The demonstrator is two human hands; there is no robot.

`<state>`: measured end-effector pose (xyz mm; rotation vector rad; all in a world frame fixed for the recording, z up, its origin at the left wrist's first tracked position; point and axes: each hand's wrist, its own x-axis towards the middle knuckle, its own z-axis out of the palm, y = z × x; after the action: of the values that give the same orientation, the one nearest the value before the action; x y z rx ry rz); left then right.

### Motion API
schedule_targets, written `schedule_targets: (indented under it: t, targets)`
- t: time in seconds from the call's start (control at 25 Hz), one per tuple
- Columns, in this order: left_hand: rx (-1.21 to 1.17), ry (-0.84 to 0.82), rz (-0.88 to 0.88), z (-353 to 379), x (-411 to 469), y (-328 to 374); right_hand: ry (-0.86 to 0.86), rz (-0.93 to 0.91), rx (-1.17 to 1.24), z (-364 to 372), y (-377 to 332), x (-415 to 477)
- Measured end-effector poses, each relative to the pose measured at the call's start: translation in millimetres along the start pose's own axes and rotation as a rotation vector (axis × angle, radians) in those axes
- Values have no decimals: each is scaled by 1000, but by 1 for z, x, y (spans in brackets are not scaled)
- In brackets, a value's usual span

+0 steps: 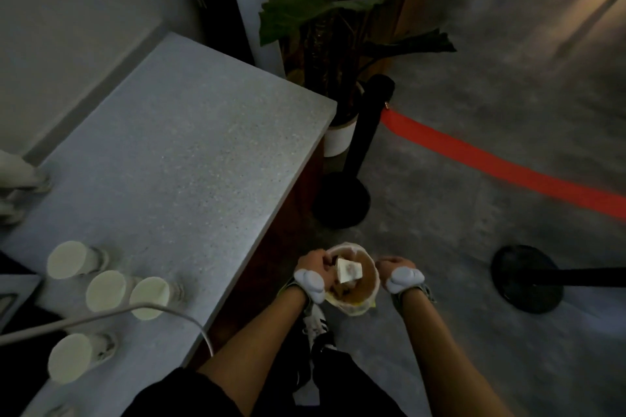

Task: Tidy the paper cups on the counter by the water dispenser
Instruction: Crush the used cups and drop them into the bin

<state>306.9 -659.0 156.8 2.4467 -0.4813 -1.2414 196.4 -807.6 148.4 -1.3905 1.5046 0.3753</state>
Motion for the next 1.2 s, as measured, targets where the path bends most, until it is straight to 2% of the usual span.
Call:
schedule_targets:
  t: [0.16,0.44,0.52,0.6,0.8,1.04,1.2]
  targets:
    - [-69,91,9,-20,-12,-7,-35,-41,-73,8,-26,-7]
    - [-367,322,-58,-78,-47,-43,-77,-287,-200,58,-105,-49]
    - [-465,463,-105,-101,-71,-70,-160,-412,-327,95,-131,-75]
    - [-490,586,-148,-120,-89,-90,-168,-541,-496,123,-157,-98]
    - [-661,754,-252,-152,-145,-165,-306,-851,-734,205,-183,-172]
    - [-753,926,-430,-182,-224,-274,-455,-780,-549,314,-167,-260]
    - [-718,975,-480,-199,-271,-343,-558,-793,-575,373,-150,-320]
